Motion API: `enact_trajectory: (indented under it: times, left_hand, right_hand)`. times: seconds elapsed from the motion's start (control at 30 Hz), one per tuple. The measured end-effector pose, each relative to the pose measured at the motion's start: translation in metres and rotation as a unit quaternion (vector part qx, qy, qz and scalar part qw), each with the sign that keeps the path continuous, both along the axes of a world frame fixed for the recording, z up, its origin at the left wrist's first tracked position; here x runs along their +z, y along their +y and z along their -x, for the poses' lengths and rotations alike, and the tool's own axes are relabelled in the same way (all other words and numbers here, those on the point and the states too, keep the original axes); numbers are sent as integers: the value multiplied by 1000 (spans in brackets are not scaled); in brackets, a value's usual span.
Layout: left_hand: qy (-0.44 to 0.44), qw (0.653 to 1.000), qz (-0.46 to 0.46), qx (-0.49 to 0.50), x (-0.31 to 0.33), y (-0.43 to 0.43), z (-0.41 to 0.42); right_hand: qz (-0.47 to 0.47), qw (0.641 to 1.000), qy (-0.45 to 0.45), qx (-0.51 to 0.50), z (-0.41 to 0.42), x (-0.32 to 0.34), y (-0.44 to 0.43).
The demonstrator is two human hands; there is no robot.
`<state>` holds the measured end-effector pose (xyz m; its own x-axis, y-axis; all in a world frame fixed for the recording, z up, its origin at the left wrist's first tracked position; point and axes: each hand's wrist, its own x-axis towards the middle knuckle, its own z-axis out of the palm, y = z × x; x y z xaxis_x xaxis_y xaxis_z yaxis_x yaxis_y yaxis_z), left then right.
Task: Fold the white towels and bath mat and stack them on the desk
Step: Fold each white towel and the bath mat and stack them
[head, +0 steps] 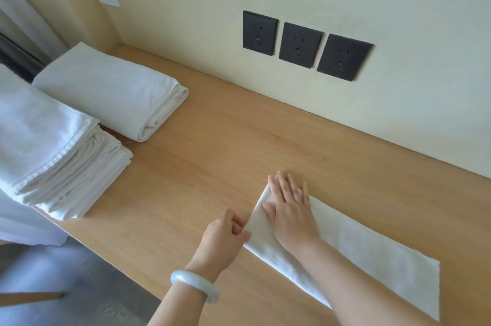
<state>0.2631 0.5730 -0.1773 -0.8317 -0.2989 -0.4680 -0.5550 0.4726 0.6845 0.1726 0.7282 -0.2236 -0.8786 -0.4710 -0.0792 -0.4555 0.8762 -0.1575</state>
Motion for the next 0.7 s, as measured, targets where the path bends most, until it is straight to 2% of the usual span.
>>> enact_trajectory:
  times: [0.33, 0.4, 0.53, 0.63, 0.7]
  left_hand:
    - [33, 999, 36, -16, -2, -11, -8]
    - [43, 996, 72, -34, 2, -6, -7]
    - [151, 960, 211, -106, 13, 12, 9]
    - [175, 939, 212, -208, 10, 34, 43]
    - [176, 907, 237, -301, -8, 44, 58]
  right_hand:
    - [-18, 997, 29, 73, 24, -5, 0]
    - [-17, 996, 37, 75, 25, -2, -3]
    - [25, 996, 89, -11, 8, 15, -9]
    - [44, 992, 96, -67, -17, 6, -6]
    - [31, 995, 66, -73, -33, -8, 4]
